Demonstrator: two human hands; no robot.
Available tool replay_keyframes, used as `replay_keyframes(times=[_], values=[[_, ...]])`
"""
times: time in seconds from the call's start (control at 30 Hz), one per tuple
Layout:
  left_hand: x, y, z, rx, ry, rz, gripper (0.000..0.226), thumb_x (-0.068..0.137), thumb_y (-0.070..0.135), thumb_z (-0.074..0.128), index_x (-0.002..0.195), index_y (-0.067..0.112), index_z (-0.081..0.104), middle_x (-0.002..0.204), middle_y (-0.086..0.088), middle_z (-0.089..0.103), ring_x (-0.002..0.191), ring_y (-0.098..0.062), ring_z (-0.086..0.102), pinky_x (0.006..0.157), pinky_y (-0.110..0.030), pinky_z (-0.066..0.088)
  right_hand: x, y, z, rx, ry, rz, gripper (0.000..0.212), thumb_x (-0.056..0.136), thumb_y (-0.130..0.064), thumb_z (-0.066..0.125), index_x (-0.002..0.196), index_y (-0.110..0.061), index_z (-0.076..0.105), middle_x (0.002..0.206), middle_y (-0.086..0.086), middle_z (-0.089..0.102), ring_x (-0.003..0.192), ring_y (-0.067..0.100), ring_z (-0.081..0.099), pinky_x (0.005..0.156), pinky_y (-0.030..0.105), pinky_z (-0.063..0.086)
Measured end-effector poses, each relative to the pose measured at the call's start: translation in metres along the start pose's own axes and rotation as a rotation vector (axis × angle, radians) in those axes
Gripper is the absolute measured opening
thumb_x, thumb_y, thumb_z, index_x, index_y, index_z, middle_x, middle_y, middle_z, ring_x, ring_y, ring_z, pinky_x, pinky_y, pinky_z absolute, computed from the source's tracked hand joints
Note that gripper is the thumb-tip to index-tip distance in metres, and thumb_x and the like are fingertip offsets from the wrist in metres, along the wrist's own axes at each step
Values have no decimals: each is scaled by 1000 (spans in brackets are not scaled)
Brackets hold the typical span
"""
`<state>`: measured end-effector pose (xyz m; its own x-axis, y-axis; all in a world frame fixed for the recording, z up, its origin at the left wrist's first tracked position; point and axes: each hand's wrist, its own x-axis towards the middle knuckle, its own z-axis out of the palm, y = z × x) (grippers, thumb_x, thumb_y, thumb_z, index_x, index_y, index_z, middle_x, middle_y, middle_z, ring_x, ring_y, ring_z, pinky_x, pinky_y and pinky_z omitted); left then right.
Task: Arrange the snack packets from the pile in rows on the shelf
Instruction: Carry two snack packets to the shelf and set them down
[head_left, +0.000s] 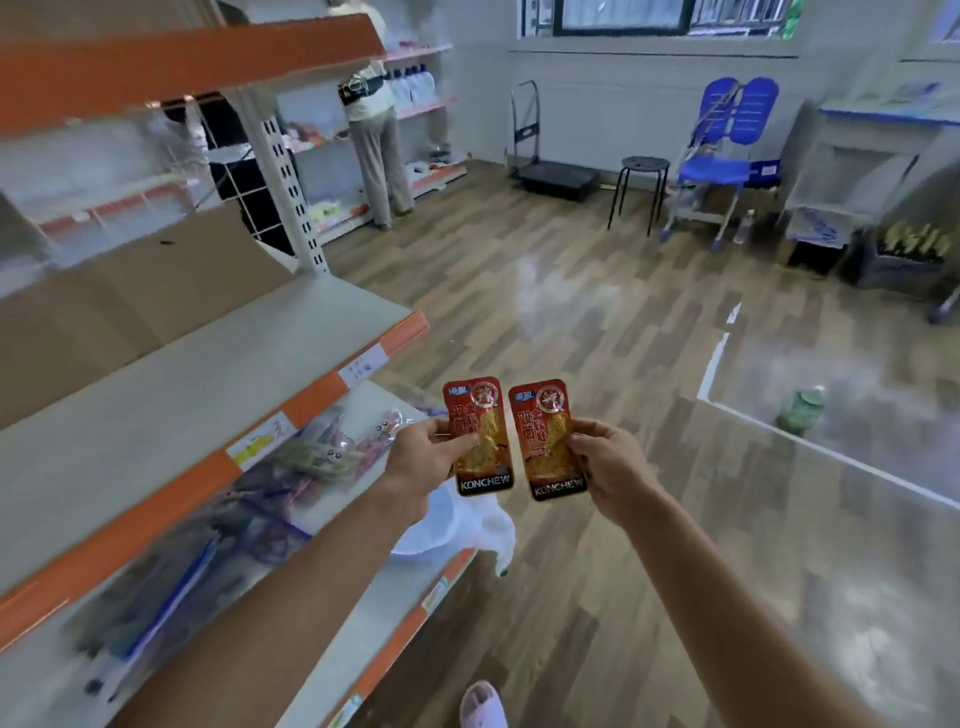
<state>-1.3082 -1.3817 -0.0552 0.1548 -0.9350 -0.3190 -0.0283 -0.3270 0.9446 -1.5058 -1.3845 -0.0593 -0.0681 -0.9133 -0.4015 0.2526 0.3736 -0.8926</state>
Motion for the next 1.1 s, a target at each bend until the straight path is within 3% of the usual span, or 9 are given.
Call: replay_keyframes(times=[0.07, 0.17, 0.3, 0.43, 0.6, 0.73, 0.87, 1.1], values=[[22, 8, -6, -13, 40, 11, 14, 85, 4, 69, 98, 5, 63, 97, -12, 69, 88, -27, 67, 73, -32, 55, 27, -9, 17, -18, -34, 1, 21, 92, 10, 43, 94, -2, 61, 78, 15, 68, 66, 24, 66, 75, 47, 54], [63, 21, -16, -39, 87, 18, 16, 85, 2, 68, 100, 3, 63, 90, -9, 70, 82, -24, 68, 73, -34, 58, 70, -29, 46, -25, -78, -1, 22, 93, 9, 43, 88, -5, 60, 70, 10, 68, 60, 21, 66, 69, 43, 54], [119, 50, -35, 4, 143, 84, 14, 84, 3, 70, 96, 8, 65, 93, -9, 71, 88, -24, 68, 87, -40, 55, 124, -58, 91, -43, -143, -5, 23, 94, 8, 41, 89, -6, 58, 78, 14, 64, 64, 24, 62, 69, 42, 52], [161, 71, -62, 30, 229, 108, 13, 82, 7, 72, 86, 15, 64, 95, -11, 72, 89, -27, 69, 88, -43, 55, 165, -79, 134, -61, -233, -55, 26, 93, 9, 40, 88, -7, 60, 70, 9, 68, 57, 19, 66, 65, 38, 54], [194, 73, -100, -6, 361, 57, 14, 84, 8, 71, 95, 12, 63, 100, -12, 71, 90, -26, 69, 87, -41, 55, 203, -87, 190, -127, -353, -15, 24, 92, 9, 41, 91, -4, 61, 71, 10, 68, 57, 19, 68, 54, 35, 56], [218, 71, -129, -41, 468, 8, 12, 84, 11, 72, 90, 18, 64, 97, -7, 72, 91, -24, 69, 91, -45, 54, 227, -91, 237, -165, -451, 13, 23, 91, 9, 44, 86, -5, 61, 72, 12, 67, 62, 24, 65, 60, 36, 57], [237, 78, -152, -36, 599, -14, 13, 84, 13, 71, 85, 22, 62, 98, -5, 71, 88, -20, 68, 89, -40, 54, 255, -94, 280, -223, -537, 37, 17, 86, 11, 52, 96, 1, 62, 81, 18, 65, 71, 31, 64, 74, 48, 54], [262, 90, -182, -90, 759, -63, 10, 87, 10, 68, 93, 15, 62, 98, -7, 70, 87, -20, 67, 77, -30, 52, 319, -94, 349, -424, -567, 29, 18, 85, 9, 57, 98, 0, 65, 97, 18, 69, 89, 33, 68, 83, 48, 56]])
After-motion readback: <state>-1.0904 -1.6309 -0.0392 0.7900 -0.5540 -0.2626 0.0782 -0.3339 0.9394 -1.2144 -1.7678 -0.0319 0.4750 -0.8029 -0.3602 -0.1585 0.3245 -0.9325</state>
